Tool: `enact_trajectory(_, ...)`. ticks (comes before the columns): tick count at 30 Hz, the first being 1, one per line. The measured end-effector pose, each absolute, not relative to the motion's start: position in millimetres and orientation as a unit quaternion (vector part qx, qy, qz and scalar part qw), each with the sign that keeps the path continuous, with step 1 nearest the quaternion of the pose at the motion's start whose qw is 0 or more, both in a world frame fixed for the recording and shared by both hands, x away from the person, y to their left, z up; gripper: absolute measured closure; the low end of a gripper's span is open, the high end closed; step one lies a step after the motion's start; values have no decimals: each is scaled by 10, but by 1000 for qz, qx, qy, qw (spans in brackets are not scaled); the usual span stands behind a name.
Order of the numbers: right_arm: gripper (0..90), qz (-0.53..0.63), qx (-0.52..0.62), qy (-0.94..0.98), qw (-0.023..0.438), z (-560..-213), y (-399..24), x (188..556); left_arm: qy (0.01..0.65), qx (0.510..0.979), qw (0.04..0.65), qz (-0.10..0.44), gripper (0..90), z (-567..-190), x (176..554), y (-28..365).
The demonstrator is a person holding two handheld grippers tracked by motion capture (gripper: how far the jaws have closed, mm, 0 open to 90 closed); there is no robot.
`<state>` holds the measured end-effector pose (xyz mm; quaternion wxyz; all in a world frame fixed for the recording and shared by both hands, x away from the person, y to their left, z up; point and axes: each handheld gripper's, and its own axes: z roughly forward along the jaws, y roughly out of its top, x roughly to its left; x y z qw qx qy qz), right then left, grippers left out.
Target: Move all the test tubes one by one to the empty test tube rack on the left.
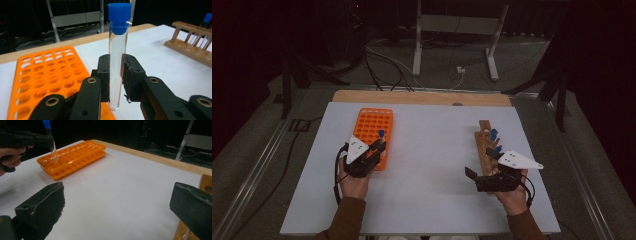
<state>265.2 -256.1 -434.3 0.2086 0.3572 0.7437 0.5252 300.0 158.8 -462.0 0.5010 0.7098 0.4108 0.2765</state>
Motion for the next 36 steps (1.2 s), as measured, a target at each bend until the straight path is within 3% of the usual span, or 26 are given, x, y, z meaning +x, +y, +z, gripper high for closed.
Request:
enact_trajectory(12,0,528,357,742,207,-4338,-2572,2644,426,710,492,268,778,-4796,2920,1717)
enact_trajectory(36,0,531,357,740,206,-4331,-2617,2616,428,754,427,257,783,-4992,2917,1650)
